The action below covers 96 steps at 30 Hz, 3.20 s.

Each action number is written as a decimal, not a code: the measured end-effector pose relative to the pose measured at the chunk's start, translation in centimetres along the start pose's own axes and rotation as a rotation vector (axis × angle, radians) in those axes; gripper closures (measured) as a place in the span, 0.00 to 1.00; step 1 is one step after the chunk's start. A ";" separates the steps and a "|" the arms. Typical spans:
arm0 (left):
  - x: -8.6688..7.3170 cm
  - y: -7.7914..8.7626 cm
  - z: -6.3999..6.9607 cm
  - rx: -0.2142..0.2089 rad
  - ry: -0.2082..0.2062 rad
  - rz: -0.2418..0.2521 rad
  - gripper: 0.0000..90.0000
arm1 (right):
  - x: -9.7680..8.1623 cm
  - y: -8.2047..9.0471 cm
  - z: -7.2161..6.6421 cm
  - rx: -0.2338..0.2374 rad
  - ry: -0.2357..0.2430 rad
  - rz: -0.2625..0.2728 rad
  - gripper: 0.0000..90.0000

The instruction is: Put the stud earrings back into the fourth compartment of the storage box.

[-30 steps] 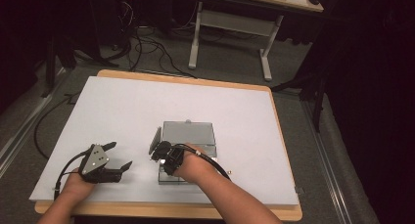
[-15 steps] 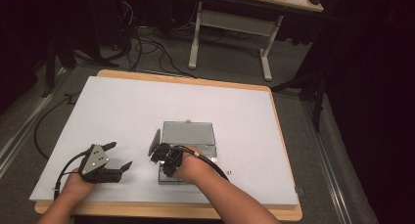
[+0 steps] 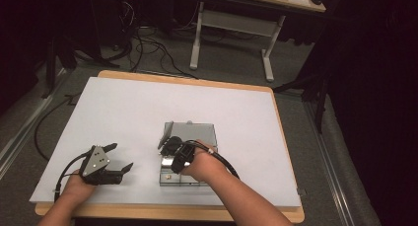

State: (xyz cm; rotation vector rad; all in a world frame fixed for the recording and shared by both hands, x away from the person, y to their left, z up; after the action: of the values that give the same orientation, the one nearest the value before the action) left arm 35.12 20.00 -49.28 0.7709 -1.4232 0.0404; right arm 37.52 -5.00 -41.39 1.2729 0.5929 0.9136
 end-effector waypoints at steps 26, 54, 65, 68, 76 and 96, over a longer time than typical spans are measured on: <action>0.0 0.0 0.0 0.006 -0.004 -0.006 0.17 | -10.2 1.5 6.1 -0.060 -0.193 -0.064 0.84; 0.0 0.0 0.0 0.006 -0.005 -0.008 0.17 | -14.1 -3.6 7.6 -0.044 -0.322 -0.156 0.85; 0.0 0.0 0.0 0.007 -0.008 -0.008 0.17 | -14.3 -4.4 7.8 -0.056 -0.295 -0.157 0.95; 0.0 0.0 0.1 0.007 -0.008 -0.008 0.17 | -14.3 -4.2 7.8 -0.058 -0.290 -0.157 0.96; 0.0 -0.1 0.1 0.006 -0.006 -0.008 0.17 | -14.2 -3.1 8.0 -0.058 -0.289 -0.158 0.95; 0.0 -0.1 0.0 0.007 -0.007 -0.007 0.17 | -12.9 -0.1 7.8 -0.043 -0.291 -0.144 0.95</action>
State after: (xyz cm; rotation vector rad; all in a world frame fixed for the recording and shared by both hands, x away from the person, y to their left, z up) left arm 35.11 19.92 -49.30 0.7831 -1.4276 0.0372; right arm 36.98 -20.10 -41.14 1.2783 0.4268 0.6049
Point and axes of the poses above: each handheld gripper's, and its own axes: y roughly backward along the jaws, x roughly out of its top, z roughly to its right, the point moved 2 cm from there along -y, roughly forward along the jaws, and after that the axes turned 15 degrees about -x, right-handed, at the moved point
